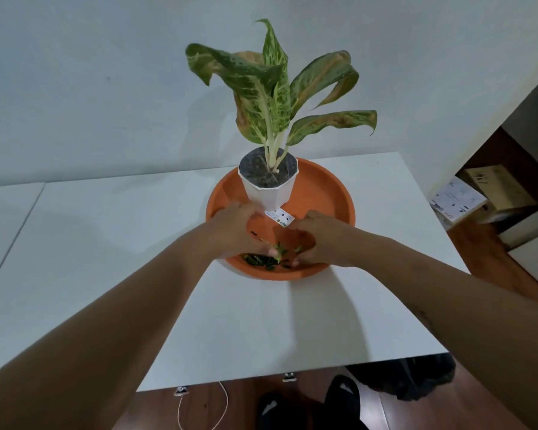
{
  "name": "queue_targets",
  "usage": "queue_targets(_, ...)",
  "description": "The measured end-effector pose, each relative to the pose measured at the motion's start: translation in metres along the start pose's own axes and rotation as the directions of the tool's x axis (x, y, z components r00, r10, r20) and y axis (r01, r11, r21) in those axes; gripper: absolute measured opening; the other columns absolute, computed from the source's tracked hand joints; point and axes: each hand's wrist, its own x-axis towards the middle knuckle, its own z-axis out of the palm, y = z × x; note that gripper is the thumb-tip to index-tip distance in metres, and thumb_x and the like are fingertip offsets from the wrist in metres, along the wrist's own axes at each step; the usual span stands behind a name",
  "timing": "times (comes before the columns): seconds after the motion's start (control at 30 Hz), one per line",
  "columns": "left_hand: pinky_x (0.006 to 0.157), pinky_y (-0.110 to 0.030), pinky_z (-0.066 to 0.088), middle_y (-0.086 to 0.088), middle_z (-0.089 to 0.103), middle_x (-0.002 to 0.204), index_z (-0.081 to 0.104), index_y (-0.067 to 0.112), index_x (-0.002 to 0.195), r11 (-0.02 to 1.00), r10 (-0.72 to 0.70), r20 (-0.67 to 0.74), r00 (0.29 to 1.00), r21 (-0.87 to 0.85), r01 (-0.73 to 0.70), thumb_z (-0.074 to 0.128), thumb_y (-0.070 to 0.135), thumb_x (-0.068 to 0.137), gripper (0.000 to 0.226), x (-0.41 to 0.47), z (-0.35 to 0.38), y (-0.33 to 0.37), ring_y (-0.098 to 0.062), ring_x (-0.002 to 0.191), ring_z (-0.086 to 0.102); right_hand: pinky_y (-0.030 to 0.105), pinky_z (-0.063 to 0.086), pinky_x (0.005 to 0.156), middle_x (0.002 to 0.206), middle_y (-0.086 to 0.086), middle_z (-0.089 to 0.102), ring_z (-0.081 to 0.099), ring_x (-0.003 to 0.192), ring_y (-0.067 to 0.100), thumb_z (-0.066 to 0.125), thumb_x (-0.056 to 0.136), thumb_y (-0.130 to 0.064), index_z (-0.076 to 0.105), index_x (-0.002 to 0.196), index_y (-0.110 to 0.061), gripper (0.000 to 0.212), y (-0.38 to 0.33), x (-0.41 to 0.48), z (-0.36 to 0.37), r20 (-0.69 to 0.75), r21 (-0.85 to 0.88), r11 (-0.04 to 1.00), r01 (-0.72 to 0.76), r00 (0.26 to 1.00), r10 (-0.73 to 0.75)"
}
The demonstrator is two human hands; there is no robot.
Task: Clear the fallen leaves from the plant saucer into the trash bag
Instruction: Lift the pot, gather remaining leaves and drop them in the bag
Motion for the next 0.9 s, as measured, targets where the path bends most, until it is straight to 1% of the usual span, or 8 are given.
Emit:
queue_targets(0.07,0.107,-0.04,0.042,0.007,0.047,0.132,0.053,0.033,0.128,0.994,0.02,0.096,0.995,0.106,-0.03,0.085,0.061,0.048,0.09,-0.005,-0.002,0.002,-0.017,0.123,0.048,0.033,0.045,0.087,0.116,0.005,0.045,0.051,0.102,0.023,0.077,0.072,-0.042,0.047,0.136,-0.028,0.071,-0.007,0.0,0.002,-0.012,0.002,1.0,-0.012,1.0,0.012)
queue_targets(0.13,0.105,-0.034,0.042,0.008,0.045,0.125,0.057,0.033,0.123,0.995,0.048,0.121,0.992,0.082,-0.058,0.089,0.042,0.058,0.073,-0.008,0.0,0.004,-0.014,0.118,0.049,0.037,0.048,0.088,0.115,0.006,0.046,0.052,0.101,0.024,0.076,0.074,-0.037,0.051,0.133,-0.028,0.064,-0.012,0.0,0.007,-0.034,0.001,1.0,-0.025,0.999,0.025)
queue_targets(0.3,0.074,-0.024,0.044,0.006,0.056,0.095,0.064,0.024,0.103,0.998,0.064,0.063,0.996,-0.005,-0.064,0.083,0.016,0.072,0.037,-0.009,0.01,0.003,-0.012,0.088,0.055,0.03,0.043,0.079,0.11,0.008,0.049,0.051,0.097,0.023,0.062,0.083,-0.015,0.059,0.121,-0.016,0.038,-0.026,-0.001,0.016,-0.083,0.002,1.0,0.02,0.996,-0.02)
queue_targets(0.4,0.069,-0.021,0.045,0.003,0.063,0.089,0.069,0.02,0.09,0.997,0.078,0.012,0.997,-0.02,-0.078,0.077,0.008,0.077,0.019,-0.009,0.01,0.001,-0.015,0.086,0.061,0.029,0.04,0.079,0.109,0.01,0.055,0.053,0.101,0.025,0.055,0.085,-0.008,0.063,0.116,-0.013,0.032,-0.025,0.001,0.019,-0.142,-0.013,1.0,0.016,0.99,-0.017)
queue_targets(0.5,0.074,-0.022,0.046,0.006,0.062,0.096,0.064,0.025,0.088,0.993,0.115,-0.013,0.993,0.003,-0.114,0.084,0.016,0.071,0.027,-0.009,0.006,0.001,-0.016,0.098,0.062,0.032,0.044,0.087,0.116,0.012,0.052,0.054,0.105,0.028,0.057,0.087,-0.013,0.057,0.125,-0.015,0.038,-0.023,0.001,0.02,-0.194,0.026,0.999,-0.046,0.98,0.051)
queue_targets(0.63,0.087,-0.029,0.05,0.006,0.055,0.111,0.06,0.022,0.116,0.994,0.099,0.086,0.991,0.047,-0.103,0.086,0.021,0.068,0.055,-0.016,-0.001,0.005,-0.013,0.104,0.054,0.034,0.048,0.088,0.115,0.006,0.044,0.05,0.101,0.023,0.073,0.075,-0.037,0.04,0.14,-0.029,0.073,-0.031,0.002,0.02,-0.103,0.132,0.989,-0.064,0.992,0.078)
queue_targets(0.77,0.06,-0.02,0.039,-0.005,0.062,0.102,0.058,0.024,0.1,0.989,0.105,0.095,0.99,0.097,-0.115,0.074,0.009,0.078,0.031,-0.015,0.004,0.012,-0.014,0.082,0.051,0.031,0.046,0.083,0.114,0.01,0.053,0.052,0.1,0.024,0.06,0.087,-0.027,0.057,0.122,-0.018,0.037,-0.035,0.009,0.032,-0.174,0.0,0.999,-0.035,0.984,0.035)
queue_targets(0.9,0.064,-0.02,0.04,-0.004,0.065,0.104,0.067,0.016,0.098,0.997,0.063,0.015,0.998,0.032,-0.064,0.071,0.007,0.082,0.019,-0.013,0.014,0.011,-0.016,0.09,0.058,0.025,0.042,0.073,0.102,0.011,0.064,0.055,0.089,0.023,0.056,0.087,-0.008,0.065,0.097,-0.009,0.013,-0.026,0.001,0.027,-0.229,0.022,0.999,-0.023,0.973,0.027)
